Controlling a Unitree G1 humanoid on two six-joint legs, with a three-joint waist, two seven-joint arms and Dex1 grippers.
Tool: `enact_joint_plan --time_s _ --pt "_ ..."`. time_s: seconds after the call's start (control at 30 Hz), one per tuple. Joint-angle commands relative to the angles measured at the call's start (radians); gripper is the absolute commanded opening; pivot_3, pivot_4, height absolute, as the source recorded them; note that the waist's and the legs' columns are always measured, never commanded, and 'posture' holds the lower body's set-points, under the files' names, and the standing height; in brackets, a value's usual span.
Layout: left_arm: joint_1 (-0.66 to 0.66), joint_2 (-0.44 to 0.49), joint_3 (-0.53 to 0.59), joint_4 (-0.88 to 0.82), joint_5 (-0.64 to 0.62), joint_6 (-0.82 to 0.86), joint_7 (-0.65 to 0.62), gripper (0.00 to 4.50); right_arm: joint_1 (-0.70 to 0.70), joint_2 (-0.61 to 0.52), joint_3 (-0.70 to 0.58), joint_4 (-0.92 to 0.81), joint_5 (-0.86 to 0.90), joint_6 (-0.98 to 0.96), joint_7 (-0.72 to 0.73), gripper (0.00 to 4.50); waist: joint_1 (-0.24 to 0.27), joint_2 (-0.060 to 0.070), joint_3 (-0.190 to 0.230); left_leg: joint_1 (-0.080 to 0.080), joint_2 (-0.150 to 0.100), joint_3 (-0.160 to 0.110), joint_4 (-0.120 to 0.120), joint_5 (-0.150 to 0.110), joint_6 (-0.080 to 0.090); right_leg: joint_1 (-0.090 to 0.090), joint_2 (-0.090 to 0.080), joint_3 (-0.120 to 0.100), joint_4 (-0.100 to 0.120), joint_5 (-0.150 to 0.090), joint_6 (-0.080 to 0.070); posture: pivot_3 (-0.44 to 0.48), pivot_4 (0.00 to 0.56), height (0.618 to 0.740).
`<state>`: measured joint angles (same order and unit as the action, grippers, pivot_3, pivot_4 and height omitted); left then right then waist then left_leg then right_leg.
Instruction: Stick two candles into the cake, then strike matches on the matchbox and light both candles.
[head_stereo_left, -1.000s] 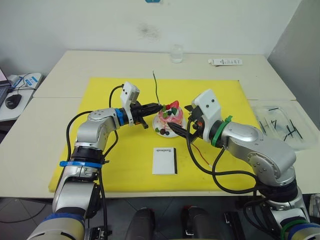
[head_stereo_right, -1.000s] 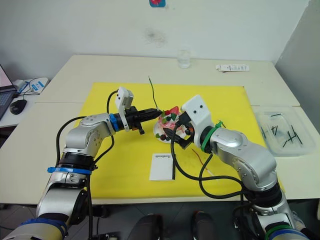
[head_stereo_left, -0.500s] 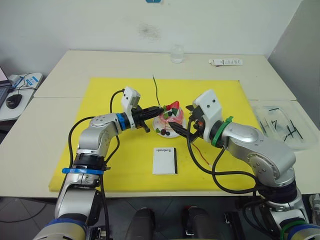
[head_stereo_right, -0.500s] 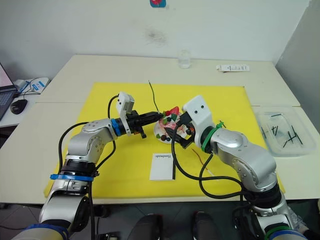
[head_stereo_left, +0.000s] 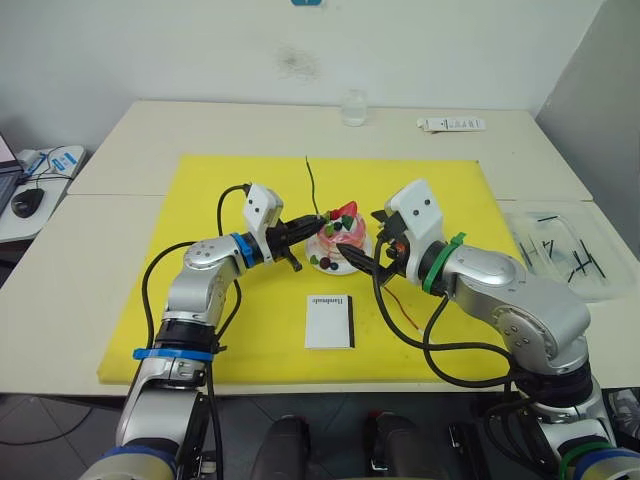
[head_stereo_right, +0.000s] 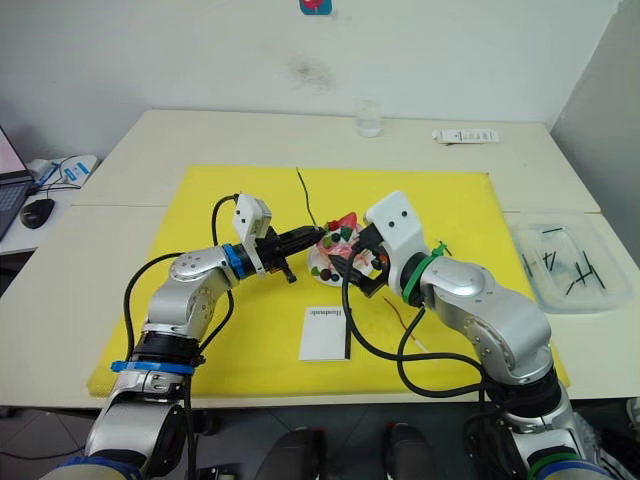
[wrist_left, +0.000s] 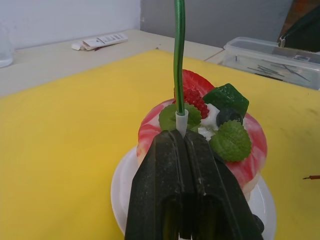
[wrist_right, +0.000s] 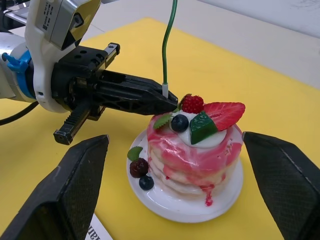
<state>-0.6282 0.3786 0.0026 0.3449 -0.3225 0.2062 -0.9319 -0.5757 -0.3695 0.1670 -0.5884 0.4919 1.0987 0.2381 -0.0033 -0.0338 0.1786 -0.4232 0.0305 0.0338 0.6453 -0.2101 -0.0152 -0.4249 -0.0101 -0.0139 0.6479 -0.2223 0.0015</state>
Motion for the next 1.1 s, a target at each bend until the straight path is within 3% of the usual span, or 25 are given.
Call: enact_joint_plan --time_s 0.03,0.23,0.27,0.43,1.1 --pt "0.005 0.002 -0.016 -0.013 0.017 -0.021 -0.011 0.00 -0.015 0.005 -0.027 -0.038 -0.005 -0.010 0.001 4.47 0.000 0.000 0.000 0.000 0.000 0.000 0.000 0.000 0.000 0.000 0.000 0.000 0.000 0.000 0.000 0.000 0.150 0.740" --pt "-0.009 -0.002 -0.015 0.006 0.033 -0.043 -0.001 0.00 -0.016 0.005 -0.028 -0.037 -0.004 -0.010 0.003 4.47 0.000 0.000 0.000 0.000 0.000 0.000 0.000 0.000 0.000 0.000 0.000 0.000 0.000 0.000 0.000 0.000 0.150 0.740" --pt "-0.012 -0.003 -0.013 0.007 0.032 -0.044 0.001 0.57 -0.016 0.005 -0.028 -0.036 -0.004 -0.011 0.003 4.50 0.000 0.000 0.000 0.000 0.000 0.000 0.000 0.000 0.000 0.000 0.000 0.000 0.000 0.000 0.000 0.000 0.150 0.740" --pt "-0.017 -0.007 -0.009 0.008 0.033 -0.044 0.009 1.94 -0.015 0.004 -0.029 -0.037 -0.004 -0.010 0.003 4.50 0.000 0.000 0.000 0.000 0.000 0.000 0.000 0.000 0.000 0.000 0.000 0.000 0.000 0.000 0.000 0.000 0.150 0.740" --pt "0.003 0.027 0.029 -0.068 -0.021 0.036 -0.008 1.94 -0.017 0.009 -0.021 -0.027 -0.008 -0.015 0.006 4.50 0.000 0.000 0.000 0.000 0.000 0.000 0.000 0.000 0.000 0.000 0.000 0.000 0.000 0.000 0.000 0.000 0.150 0.740"
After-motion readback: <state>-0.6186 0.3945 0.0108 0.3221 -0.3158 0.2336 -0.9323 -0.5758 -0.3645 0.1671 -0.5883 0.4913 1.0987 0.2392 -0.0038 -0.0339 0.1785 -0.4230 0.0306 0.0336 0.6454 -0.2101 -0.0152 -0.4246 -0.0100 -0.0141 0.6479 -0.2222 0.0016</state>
